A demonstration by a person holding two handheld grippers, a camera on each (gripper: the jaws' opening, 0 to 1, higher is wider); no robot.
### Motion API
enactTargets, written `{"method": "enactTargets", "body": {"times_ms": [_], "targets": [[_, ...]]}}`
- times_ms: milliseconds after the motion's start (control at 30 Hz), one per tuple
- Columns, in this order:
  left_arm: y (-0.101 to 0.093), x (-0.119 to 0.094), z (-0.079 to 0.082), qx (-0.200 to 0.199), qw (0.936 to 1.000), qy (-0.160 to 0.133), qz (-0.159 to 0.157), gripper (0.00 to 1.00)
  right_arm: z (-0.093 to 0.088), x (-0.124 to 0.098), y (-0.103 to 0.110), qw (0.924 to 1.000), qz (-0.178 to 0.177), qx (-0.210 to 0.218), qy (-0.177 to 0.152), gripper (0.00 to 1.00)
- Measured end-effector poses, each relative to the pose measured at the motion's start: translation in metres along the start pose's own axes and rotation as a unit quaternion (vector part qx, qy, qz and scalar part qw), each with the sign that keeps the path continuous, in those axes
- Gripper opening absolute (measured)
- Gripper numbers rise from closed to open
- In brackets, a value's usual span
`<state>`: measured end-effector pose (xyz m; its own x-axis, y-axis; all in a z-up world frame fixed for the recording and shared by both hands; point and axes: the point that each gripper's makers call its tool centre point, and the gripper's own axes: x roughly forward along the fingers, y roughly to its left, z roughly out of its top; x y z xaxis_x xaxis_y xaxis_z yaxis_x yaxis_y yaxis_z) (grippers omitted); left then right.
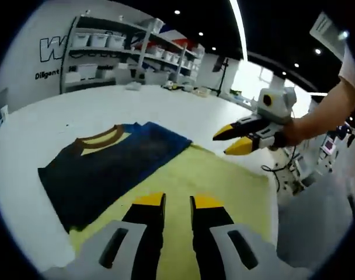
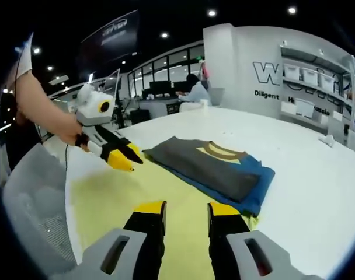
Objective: Fold the garment on the visible template until the final outline fits inside the template.
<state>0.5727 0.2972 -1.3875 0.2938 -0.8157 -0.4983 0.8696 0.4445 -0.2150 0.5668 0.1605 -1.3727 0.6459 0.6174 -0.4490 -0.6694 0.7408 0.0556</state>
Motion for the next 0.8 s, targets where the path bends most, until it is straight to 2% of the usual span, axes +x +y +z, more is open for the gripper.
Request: {"method": "enactTargets", "body": {"times_ms": [133,200,367,567,633,667,733,800], "targets": [[-0.013,-0.029,-0.030,0.033,0.9988,0.033,-0.017,0.14,-0.008,-0.007,0.019,0.9989,0.044,-0.016,0.009,0.23],[-0.020,-0.042,-0.044,0.040,0.9979,0.045,-0.025,0.14,-0.014,-0.013,0.025,0.9980,0.054,-0.027,0.020,0.23],[-0.039,-0.064,-0.075,0.071,0.9929,0.082,-0.048,0.14,-0.033,-0.028,0.044,0.9934,0.094,-0.048,0.047,0.25],[-0.061,-0.081,-0.099,0.088,0.9884,0.104,-0.067,0.19,-0.050,-0.049,0.057,0.9868,0.121,-0.078,0.074,0.27],[-0.063,-0.085,-0.106,0.098,0.9862,0.115,-0.068,0.21,-0.059,-0.057,0.064,0.9829,0.134,-0.092,0.088,0.27],[-0.065,-0.088,-0.110,0.106,0.9843,0.122,-0.070,0.21,-0.068,-0.063,0.067,0.9781,0.143,-0.109,0.105,0.27],[-0.066,-0.093,-0.116,0.115,0.9822,0.131,-0.070,0.22,-0.077,-0.070,0.070,0.9726,0.153,-0.130,0.118,0.26],[-0.064,-0.097,-0.120,0.126,0.9801,0.139,-0.065,0.22,-0.082,-0.077,0.074,0.9715,0.154,-0.130,0.124,0.26]]}}
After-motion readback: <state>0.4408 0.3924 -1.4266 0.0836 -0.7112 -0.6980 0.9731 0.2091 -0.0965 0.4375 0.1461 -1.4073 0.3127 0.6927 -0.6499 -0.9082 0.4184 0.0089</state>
